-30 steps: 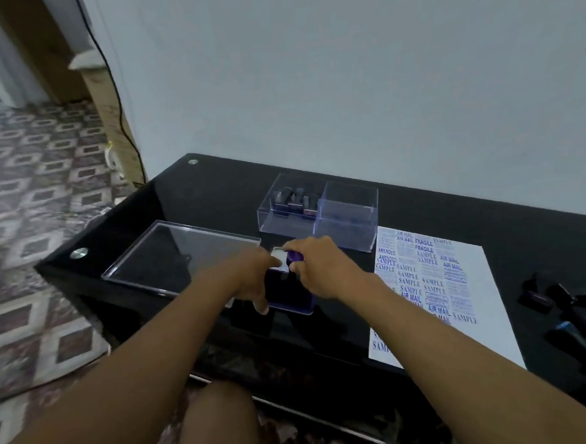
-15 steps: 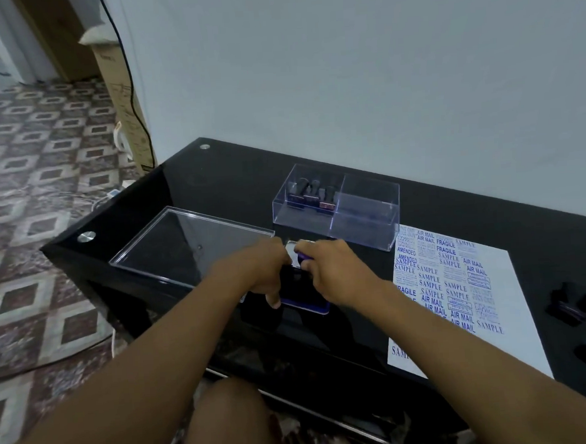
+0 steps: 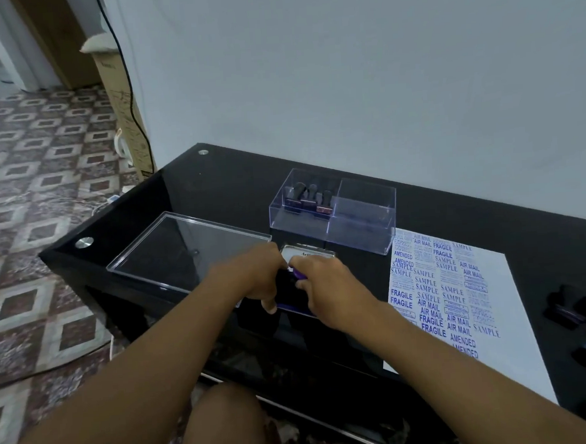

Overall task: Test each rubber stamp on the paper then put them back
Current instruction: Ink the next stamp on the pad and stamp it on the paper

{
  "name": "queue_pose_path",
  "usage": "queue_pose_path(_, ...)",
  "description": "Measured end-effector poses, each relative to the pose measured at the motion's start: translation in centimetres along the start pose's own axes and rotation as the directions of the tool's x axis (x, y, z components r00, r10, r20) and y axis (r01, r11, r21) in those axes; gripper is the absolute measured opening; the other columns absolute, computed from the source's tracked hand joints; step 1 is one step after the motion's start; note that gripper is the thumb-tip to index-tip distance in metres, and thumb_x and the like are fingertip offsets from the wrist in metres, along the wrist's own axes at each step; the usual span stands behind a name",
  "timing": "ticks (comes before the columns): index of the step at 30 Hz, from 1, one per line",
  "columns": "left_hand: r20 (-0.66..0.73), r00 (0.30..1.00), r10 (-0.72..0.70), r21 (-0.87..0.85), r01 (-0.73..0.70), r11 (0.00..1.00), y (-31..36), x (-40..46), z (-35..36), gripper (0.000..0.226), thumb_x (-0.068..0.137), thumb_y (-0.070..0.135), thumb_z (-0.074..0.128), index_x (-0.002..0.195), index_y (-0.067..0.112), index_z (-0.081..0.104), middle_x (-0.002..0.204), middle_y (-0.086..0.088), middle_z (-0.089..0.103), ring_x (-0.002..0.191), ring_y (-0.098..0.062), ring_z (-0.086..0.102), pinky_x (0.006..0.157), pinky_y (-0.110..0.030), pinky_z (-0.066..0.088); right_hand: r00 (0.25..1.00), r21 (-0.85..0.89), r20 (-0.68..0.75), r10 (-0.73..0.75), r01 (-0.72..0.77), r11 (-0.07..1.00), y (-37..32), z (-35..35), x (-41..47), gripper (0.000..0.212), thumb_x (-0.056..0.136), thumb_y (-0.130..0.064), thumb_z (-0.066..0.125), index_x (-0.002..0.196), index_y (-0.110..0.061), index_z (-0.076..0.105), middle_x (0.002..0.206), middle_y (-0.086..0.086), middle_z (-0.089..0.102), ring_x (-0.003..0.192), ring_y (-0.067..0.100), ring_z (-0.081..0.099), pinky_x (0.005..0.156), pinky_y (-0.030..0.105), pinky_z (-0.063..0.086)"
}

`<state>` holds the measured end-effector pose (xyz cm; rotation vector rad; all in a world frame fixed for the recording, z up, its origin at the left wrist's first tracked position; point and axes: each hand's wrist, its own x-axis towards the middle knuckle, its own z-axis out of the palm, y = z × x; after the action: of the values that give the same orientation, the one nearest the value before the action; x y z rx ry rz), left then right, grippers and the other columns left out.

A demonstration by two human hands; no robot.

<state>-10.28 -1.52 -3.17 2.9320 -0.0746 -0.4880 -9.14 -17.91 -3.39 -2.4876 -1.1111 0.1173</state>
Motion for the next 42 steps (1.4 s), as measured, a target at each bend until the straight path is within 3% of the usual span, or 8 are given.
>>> queue_pose_path(4,0.002,0.999,-0.05,0.113,0.049,0.992,0.6,-0.2,0.0,0.068,0.054,0.032,0.089,0.114,0.021,0.06,0.119,-0.001,0.052,0.105,-0.023,0.054,0.092,-0.042,0.05,0.998,0.073,-0.058,0.023,-0.019,0.997,0.1,-1.8,-0.1,0.015,0.091,-0.006,0.057,0.103,-0.015,0.06,0.101,0.004,0.062,0.086,0.014,0.054,0.077,0.027,0.044)
queue_pose_path(8,-0.005,0.998,-0.057,0.122,0.057,0.991,2.0,-0.5,-0.2,0.087,0.062,0.043,0.084,0.137,0.02,0.045,0.137,-0.003,0.038,0.123,-0.025,0.042,0.102,-0.042,0.042,0.991,0.06,-0.123,0.06,-0.053,0.997,1.0,-3.7,-2.1,0.01,0.093,-0.012,0.057,0.102,-0.01,0.06,0.099,0.008,0.064,0.086,0.022,0.057,0.078,0.031,0.047)
queue_pose_path(12,-0.065,0.997,0.034,0.106,-0.027,0.994,5.6,-0.3,-0.5,0.095,0.071,0.051,0.077,0.149,0.021,0.03,0.15,-0.004,0.031,0.135,-0.028,0.031,0.111,-0.042,0.033,0.982,0.009,-0.162,0.098,-0.098,0.995,3.6,-6.0,-6.0,0.007,0.093,-0.013,0.057,0.098,-0.01,0.06,0.093,0.008,0.065,0.08,0.022,0.052,0.07,0.029,0.039)
queue_pose_path(15,-0.067,0.989,0.133,0.068,-0.129,0.989,9.3,0.4,0.0,0.093,0.074,0.051,0.075,0.149,0.02,0.03,0.153,-0.005,0.03,0.14,-0.027,0.028,0.114,-0.041,0.028,0.966,-0.001,-0.171,0.196,-0.199,0.98,6.2,-7.8,-9.9,0.009,0.095,-0.014,0.055,0.103,-0.014,0.06,0.095,0.006,0.064,0.079,0.019,0.051,0.067,0.027,0.038)
queue_pose_path(18,-0.046,0.976,0.215,-0.062,-0.217,0.974,13.3,1.0,0.7,0.081,0.074,0.042,0.078,0.143,0.018,0.042,0.147,-0.005,0.038,0.135,-0.027,0.038,0.11,-0.043,0.036,0.942,-0.011,-0.183,0.28,-0.287,0.958,8.7,-9.8,-13.8,0.005,0.096,-0.014,0.055,0.098,-0.016,0.058,0.09,0.001,0.06,0.072,0.011,0.051,0.061,0.02,0.037)
queue_pose_path(21,-0.021,0.964,0.264,-0.09,-0.265,0.96,16.5,1.7,1.7,0.077,0.076,0.038,0.079,0.141,0.014,0.045,0.146,-0.005,0.04,0.133,-0.025,0.041,0.11,-0.042,0.036,0.913,-0.034,-0.216,0.346,-0.361,0.932,10.8,-11.4,-16.8,0.011,0.096,-0.013,0.055,0.104,-0.011,0.061,0.093,0.004,0.062,0.082,0.02,0.055,0.07,0.028,0.043)
queue_pose_path(27,0.06,0.959,0.275,-0.051,-0.273,0.961,19.0,3.3,3.3,0.089,0.077,0.035,0.078,0.149,0.014,0.03,0.153,-0.006,0.029,0.141,-0.024,0.029,0.114,-0.038,0.028,0.887,-0.045,-0.235,0.398,-0.419,0.907,12.8,-11.6,-19.9,0.012,0.095,-0.014,0.055,0.105,-0.009,0.061,0.095,0.007,0.064,0.084,0.023,0.055,0.073,0.031,0.044)
queue_pose_path(42,0.065,0.977,0.202,-0.131,-0.192,0.973,18.6,3.8,3.9,0.09,0.071,0.032,0.084,0.146,0.019,0.037,0.152,-0.001,0.033,0.138,-0.022,0.035,0.112,-0.039,0.033,0.89,0.046,-0.191,0.414,-0.413,0.91,14.2,-9.3,-20.3,0.006,0.093,-0.013,0.056,0.094,-0.009,0.059,0.082,0.007,0.062,0.077,0.026,0.051,0.071,0.036,0.045)
